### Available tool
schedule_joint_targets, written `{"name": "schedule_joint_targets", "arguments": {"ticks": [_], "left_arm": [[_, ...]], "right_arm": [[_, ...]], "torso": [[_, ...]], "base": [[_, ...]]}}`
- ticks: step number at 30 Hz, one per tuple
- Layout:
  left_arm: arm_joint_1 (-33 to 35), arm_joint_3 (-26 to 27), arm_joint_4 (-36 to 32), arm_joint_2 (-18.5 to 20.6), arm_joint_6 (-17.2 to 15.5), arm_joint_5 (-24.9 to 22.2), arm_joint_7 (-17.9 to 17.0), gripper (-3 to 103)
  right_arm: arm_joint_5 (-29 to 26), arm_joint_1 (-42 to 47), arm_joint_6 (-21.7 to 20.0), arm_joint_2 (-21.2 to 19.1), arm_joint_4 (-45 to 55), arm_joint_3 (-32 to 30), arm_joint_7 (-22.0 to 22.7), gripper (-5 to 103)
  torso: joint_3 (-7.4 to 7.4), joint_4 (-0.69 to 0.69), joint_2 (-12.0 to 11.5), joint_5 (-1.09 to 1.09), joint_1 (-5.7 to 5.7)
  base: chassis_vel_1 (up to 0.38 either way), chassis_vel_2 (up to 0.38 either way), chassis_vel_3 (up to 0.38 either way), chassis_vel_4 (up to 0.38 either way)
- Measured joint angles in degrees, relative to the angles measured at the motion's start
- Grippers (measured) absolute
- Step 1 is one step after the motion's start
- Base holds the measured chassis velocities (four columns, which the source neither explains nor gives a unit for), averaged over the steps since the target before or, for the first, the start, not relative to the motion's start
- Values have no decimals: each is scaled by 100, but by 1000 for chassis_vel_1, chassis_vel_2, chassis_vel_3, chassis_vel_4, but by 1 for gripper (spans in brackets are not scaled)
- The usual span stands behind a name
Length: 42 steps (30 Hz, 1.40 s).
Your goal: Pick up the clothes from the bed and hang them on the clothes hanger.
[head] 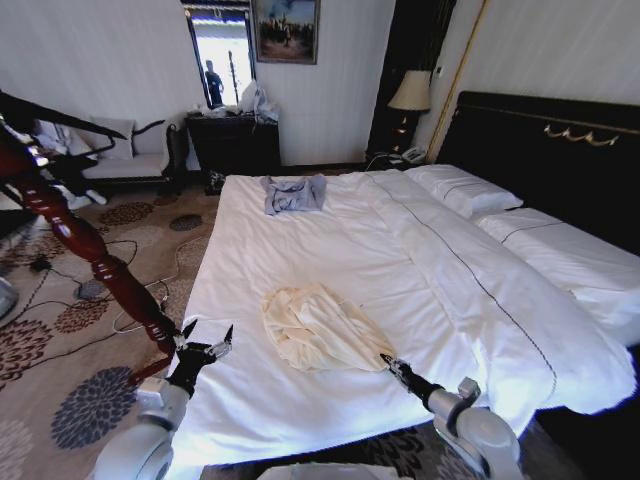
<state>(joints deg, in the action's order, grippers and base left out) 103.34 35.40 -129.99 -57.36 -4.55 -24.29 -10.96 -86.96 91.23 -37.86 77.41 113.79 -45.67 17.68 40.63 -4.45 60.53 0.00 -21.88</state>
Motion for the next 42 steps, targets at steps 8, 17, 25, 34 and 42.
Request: {"name": "schedule_joint_targets", "arguments": {"ticks": [8, 17, 25, 34, 42], "left_arm": [[30, 48, 11, -47, 19, 2, 4, 100], [23, 137, -38, -43, 32, -69, 49, 100], [259, 592, -167, -162, 105, -184, 162, 100], [539, 881, -441, -361, 109, -289, 190, 100], [570, 916, -580, -438, 87, -251, 159, 100]], "right_arm": [[113, -32, 1, -168, 228, -28, 9, 1], [887, 119, -14, -1058, 1046, -197, -97, 0], [1501, 287, 42, -2944, 1995, -912, -238, 0], [2948, -257, 327, -4839, 2231, -1451, -539, 0], [3387, -713, 1055, -6740, 1951, -2451, -1181, 0]], "torso": [[0, 0, 0, 0, 0], [0, -2, 0, 2, 0], [0, 0, 0, 2, 0], [0, 0, 0, 3, 0], [0, 0, 0, -1, 0]], "base": [[0, 0, 0, 0], [0, 0, 0, 0], [0, 0, 0, 0], [0, 0, 0, 0], [0, 0, 0, 0]]}}
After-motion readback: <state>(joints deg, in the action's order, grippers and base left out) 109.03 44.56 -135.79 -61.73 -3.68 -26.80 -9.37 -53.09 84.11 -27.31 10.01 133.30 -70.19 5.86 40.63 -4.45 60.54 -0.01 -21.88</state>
